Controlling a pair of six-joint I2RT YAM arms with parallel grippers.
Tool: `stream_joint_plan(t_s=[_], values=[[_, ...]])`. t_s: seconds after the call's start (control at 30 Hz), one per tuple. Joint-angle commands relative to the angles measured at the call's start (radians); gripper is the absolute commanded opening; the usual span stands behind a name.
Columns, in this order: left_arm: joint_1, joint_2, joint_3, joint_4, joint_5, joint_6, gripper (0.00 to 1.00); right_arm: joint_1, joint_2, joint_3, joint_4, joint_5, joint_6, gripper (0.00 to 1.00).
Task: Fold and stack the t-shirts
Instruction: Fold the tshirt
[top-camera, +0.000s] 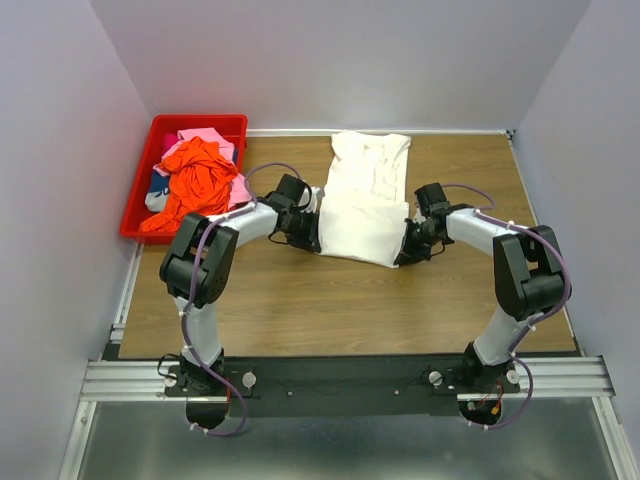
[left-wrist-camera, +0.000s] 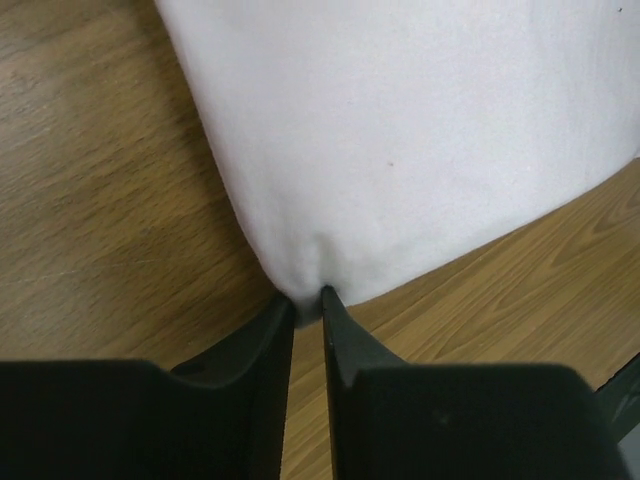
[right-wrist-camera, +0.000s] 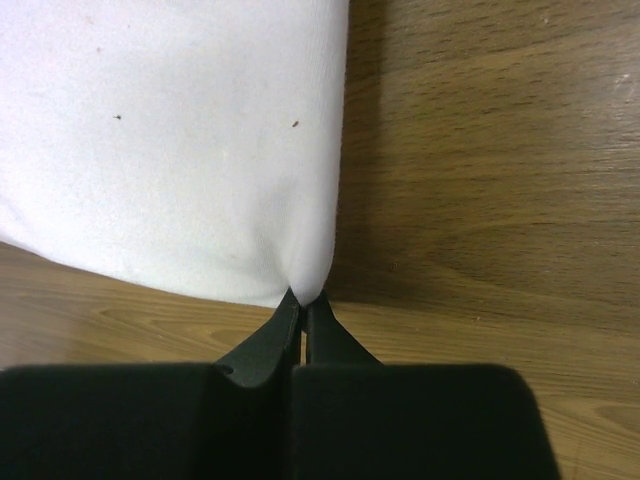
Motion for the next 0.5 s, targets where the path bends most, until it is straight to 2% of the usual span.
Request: stream_joint_plan(t_s=[0.0,0.03,0.3,0.47], values=[[-0.024,0.057,0.015,-0.018,0.007,0.027,0.06,0.002,0.019,-0.015,-0.012,0.002,-0.007,0.01],[-0.024,0.059,0.016,-0.021,0.007,0.031,0.00,0.001,0.016,-0.015,-0.012,-0.003,-0.008,0.00],[-0.023,-0.040,0.012,-0.118,-0.068,0.073,0.00,0.001,-0.066,-0.012,-0.056,-0.023,-0.023,0.00],[-0.024,-0.130,-0.022,-0.164,-0.054,0.063,0.00,0.002,-0.135,-0.006,-0.150,-0.009,-0.046,0.01]])
